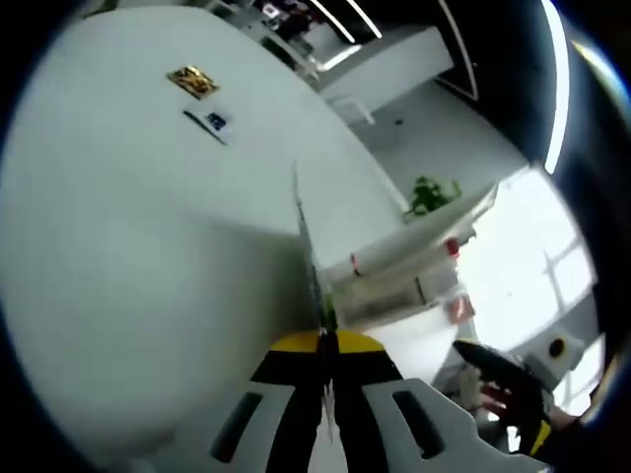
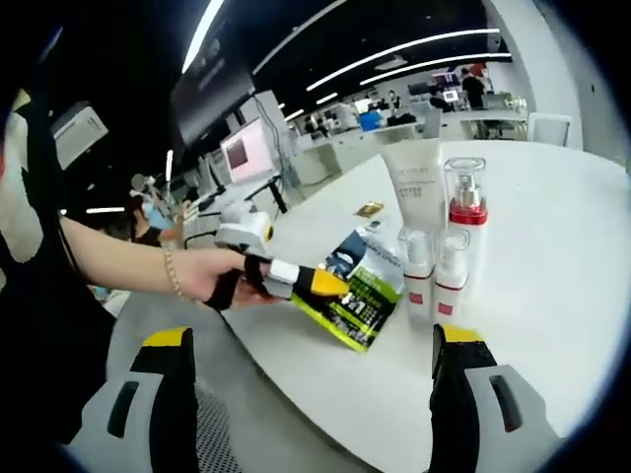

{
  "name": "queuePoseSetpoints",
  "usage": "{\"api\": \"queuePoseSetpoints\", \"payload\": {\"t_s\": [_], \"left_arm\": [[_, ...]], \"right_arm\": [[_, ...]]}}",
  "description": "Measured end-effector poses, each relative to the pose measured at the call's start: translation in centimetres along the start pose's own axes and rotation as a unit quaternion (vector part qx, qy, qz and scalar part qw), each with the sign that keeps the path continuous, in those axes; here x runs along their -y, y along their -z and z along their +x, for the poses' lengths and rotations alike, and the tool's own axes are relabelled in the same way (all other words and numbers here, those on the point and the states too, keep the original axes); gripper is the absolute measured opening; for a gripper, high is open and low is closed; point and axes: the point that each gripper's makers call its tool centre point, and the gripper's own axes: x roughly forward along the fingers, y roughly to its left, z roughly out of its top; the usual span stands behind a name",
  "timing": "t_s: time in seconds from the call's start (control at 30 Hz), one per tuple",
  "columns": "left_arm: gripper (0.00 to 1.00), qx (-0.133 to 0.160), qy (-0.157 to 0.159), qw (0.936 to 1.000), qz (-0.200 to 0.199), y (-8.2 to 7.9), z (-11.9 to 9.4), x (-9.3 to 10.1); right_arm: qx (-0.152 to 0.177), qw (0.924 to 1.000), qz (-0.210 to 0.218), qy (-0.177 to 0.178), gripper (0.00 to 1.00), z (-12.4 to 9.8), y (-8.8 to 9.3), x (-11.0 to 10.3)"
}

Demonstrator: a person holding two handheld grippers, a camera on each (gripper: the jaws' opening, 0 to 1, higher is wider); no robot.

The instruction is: Arrange the skincare products in the storage area until every visible bottle or jar stands upright without overlapping.

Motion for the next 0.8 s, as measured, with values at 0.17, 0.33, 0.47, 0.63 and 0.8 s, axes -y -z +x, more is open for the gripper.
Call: {"api": "queuePoseSetpoints", "payload": {"t_s": [0.17, 0.33, 0.47, 0.63, 0.8], "left_arm": [[0.02, 0.001, -0.010, 0.9999, -0.002, -0.1, 0.5, -0.6], [0.02, -0.002, -0.023, 0.9997, -0.004, 0.1, 0.8, -1.1], [0.03, -0.003, -0.028, 0.9996, -0.001, 0.2, 0.9, -1.4], [0.06, -0.018, -0.051, 0.9984, 0.017, 0.4, 0.6, -1.9], [0.08, -0.035, -0.064, 0.9963, 0.045, 0.6, 0.7, -2.0]], "right_arm": [[-0.004, 0.9998, -0.001, 0.020, 0.99, -0.7, 0.2, 1.4], [-0.005, 0.9994, 0.003, 0.033, 0.99, -1.4, 0.5, 2.4], [0.002, 0.9990, 0.009, 0.044, 0.99, -1.7, 0.6, 3.1], [-0.004, 0.9991, 0.002, 0.043, 0.99, -1.3, 0.8, 2.8], [-0.001, 0.9990, 0.005, 0.044, 0.99, -1.3, 0.7, 2.9]]}}
